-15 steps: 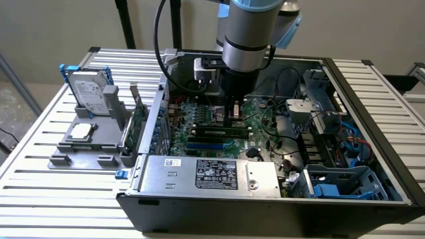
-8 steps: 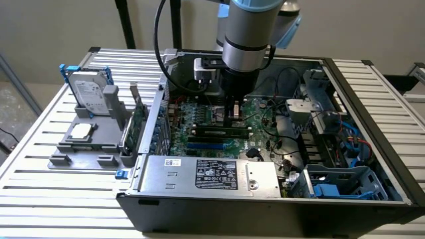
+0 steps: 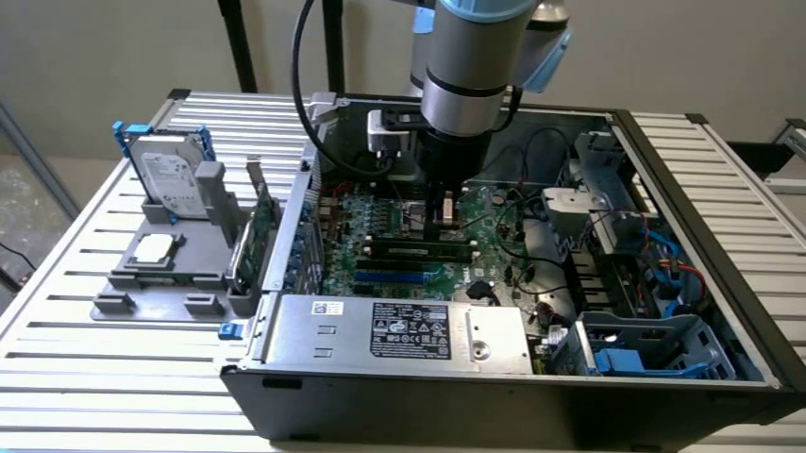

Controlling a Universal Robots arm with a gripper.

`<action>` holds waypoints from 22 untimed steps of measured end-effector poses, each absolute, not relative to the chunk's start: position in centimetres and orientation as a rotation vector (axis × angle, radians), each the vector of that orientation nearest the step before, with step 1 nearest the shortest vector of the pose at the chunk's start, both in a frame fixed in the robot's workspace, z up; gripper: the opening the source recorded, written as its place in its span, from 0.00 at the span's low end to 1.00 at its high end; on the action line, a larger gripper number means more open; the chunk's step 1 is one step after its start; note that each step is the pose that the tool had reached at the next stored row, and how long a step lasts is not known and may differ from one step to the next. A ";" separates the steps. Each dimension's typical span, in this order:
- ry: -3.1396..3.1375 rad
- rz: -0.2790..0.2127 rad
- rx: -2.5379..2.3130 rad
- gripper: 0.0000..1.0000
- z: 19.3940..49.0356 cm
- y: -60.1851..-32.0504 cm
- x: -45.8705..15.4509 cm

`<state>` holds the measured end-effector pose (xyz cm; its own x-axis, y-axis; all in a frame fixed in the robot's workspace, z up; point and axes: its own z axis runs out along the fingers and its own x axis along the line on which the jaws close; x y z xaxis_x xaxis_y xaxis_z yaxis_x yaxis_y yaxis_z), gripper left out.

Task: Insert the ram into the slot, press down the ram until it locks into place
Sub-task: 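Press down the ram until it locks into place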

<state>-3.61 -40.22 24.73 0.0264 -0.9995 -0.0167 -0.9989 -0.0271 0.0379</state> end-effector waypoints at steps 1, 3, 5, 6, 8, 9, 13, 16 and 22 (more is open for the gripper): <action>-2.180 -0.060 2.239 0.11 24.7 -40.2 -3.7; -2.180 -0.060 2.240 0.11 24.5 -40.0 -3.9; -2.180 -0.059 2.240 0.11 24.3 -39.8 -3.9; -2.180 -0.059 2.239 0.11 24.1 -39.7 -3.9; -2.180 -0.059 2.239 0.11 23.7 -39.6 -4.0; -2.180 -0.059 2.239 0.11 23.5 -39.6 -4.0; -2.178 -0.057 2.238 0.11 22.9 -39.6 -4.1; -2.178 -0.057 2.238 0.11 22.4 -39.5 -4.1; -2.180 -0.059 2.239 0.11 24.0 -39.5 -4.0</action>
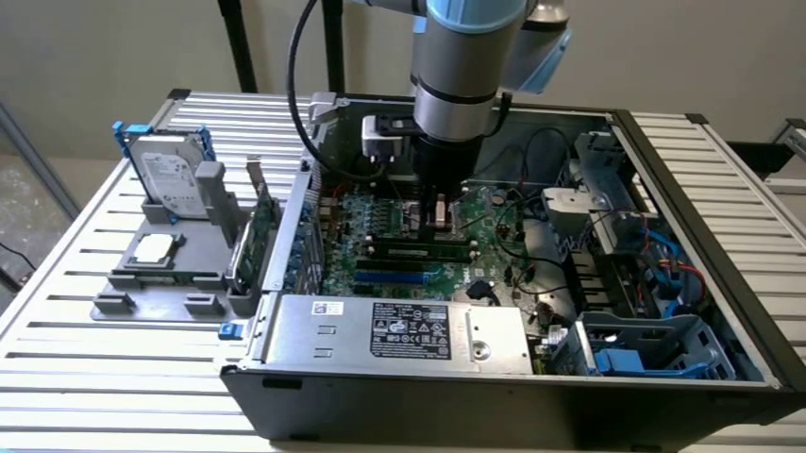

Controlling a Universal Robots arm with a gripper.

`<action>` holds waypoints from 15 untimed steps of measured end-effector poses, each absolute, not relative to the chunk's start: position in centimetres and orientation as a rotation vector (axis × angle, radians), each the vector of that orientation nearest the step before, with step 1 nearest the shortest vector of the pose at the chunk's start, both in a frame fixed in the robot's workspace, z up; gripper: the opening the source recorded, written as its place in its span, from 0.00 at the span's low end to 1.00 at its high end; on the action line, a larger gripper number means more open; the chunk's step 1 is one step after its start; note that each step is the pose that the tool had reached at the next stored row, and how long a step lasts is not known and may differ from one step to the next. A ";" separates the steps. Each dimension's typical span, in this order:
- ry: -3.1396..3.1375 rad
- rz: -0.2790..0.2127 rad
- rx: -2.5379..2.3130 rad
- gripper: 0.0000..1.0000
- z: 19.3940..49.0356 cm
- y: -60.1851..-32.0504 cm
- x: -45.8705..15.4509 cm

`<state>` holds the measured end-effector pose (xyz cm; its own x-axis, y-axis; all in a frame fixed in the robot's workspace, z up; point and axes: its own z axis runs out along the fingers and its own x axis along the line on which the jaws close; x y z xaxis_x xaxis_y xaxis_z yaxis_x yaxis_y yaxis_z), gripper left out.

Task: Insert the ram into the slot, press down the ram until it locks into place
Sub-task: 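Press down the ram until it locks into place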

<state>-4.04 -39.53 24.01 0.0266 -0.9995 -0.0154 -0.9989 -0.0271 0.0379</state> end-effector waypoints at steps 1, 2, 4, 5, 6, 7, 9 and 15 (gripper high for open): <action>-2.179 -0.059 2.239 0.11 24.5 -39.5 -4.0; -2.180 -0.058 2.239 0.11 24.9 -39.6 -3.9; -2.179 -0.058 2.239 0.11 25.7 -39.6 -3.7; -2.180 -0.058 2.239 0.11 26.0 -39.6 -3.5; -2.179 -0.058 2.239 0.11 26.3 -39.7 -3.3; -2.179 -0.058 2.239 0.11 26.6 -39.8 -3.2; -2.180 -0.059 2.239 0.11 26.9 -40.0 -3.1; -2.180 -0.060 2.239 0.11 26.9 -40.3 -3.1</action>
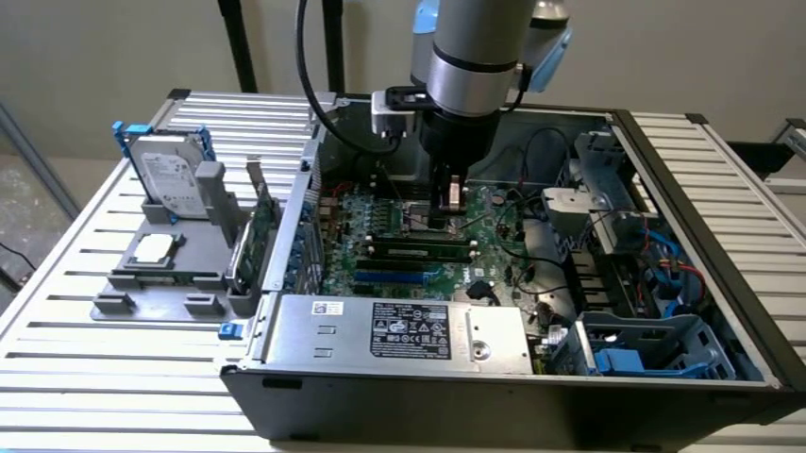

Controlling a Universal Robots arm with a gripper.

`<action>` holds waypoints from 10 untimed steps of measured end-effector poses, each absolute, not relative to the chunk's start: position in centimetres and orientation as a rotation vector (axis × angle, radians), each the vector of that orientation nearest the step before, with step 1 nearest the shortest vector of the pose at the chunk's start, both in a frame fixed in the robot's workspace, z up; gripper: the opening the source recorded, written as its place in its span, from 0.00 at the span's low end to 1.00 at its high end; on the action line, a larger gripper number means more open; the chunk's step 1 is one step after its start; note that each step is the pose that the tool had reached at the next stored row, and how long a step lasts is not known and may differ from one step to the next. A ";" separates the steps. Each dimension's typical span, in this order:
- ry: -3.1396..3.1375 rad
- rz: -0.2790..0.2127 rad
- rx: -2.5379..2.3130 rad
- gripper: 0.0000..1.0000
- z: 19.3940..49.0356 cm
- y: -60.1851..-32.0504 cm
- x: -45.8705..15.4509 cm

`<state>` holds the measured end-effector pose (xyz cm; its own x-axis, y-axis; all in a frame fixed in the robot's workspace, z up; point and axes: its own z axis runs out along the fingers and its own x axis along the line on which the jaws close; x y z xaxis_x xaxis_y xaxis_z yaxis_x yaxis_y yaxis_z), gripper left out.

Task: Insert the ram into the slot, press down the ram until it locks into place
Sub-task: 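Press down the ram until it locks into place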

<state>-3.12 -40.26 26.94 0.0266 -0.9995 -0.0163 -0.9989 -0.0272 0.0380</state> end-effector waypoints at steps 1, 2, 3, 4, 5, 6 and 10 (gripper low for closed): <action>-2.180 -0.060 2.239 0.11 26.9 -40.3 -3.1; -2.180 -0.060 2.239 0.11 26.9 -40.3 -3.1; -2.180 -0.060 2.239 0.11 26.9 -40.3 -3.1; -2.180 -0.060 2.239 0.11 26.9 -40.3 -3.1; -2.180 -0.060 2.239 0.11 26.9 -40.3 -3.1; -2.180 -0.060 2.239 0.11 26.9 -40.3 -3.1; -2.180 -0.060 2.239 0.11 26.9 -40.3 -3.1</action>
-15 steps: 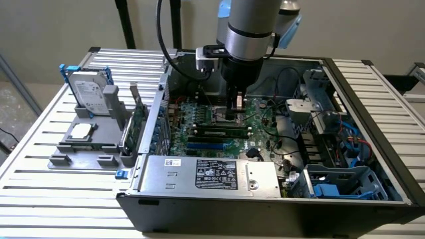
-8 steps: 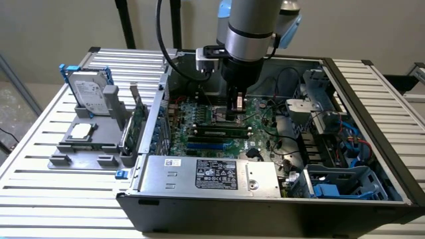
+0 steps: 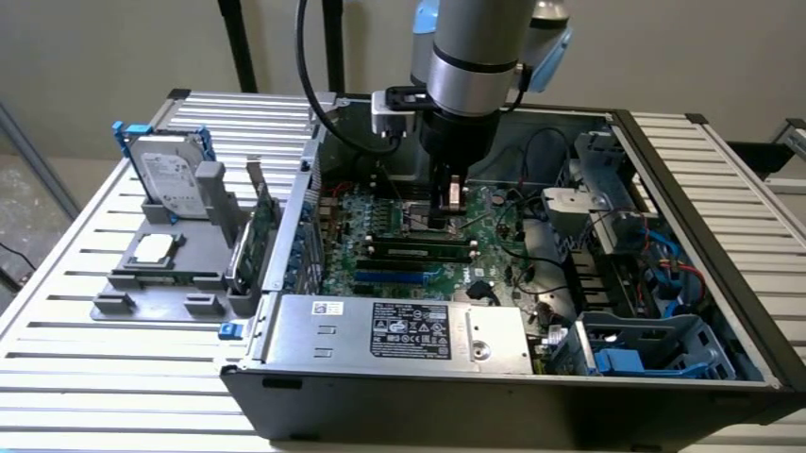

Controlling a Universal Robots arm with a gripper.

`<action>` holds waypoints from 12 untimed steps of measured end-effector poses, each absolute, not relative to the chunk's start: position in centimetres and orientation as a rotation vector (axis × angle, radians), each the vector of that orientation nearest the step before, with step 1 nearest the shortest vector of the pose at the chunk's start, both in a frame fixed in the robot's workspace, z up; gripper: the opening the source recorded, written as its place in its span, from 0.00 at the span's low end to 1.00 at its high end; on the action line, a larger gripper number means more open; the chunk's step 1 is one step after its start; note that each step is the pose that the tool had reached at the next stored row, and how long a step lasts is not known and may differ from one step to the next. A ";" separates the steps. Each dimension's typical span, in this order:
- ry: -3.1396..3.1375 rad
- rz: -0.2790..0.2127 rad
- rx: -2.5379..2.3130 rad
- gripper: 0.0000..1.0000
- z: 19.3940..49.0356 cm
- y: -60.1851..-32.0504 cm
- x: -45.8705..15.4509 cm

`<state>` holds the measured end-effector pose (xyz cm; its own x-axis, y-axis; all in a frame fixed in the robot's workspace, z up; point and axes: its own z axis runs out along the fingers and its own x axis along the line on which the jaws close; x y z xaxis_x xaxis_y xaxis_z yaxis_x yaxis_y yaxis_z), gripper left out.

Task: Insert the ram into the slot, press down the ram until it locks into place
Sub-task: 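Press down the ram until it locks into place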

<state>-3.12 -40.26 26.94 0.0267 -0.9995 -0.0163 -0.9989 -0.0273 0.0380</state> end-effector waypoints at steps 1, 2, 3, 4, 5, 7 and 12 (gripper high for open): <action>-2.180 -0.060 2.239 0.11 26.9 -40.3 -3.1; -2.180 -0.060 2.239 0.11 26.9 -40.3 -3.1; -2.180 -0.060 2.239 0.11 26.9 -40.3 -3.1; -2.180 -0.060 2.239 0.11 26.9 -40.3 -3.1; -2.181 -0.060 2.238 0.11 26.9 -40.5 -3.1; -2.198 -0.060 2.221 0.11 26.9 -40.5 -3.1; -2.270 -0.061 2.149 0.11 26.9 -40.5 -3.1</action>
<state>-3.14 -40.54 26.86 -0.0548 -0.9984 -0.0159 -0.9978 0.0542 0.0384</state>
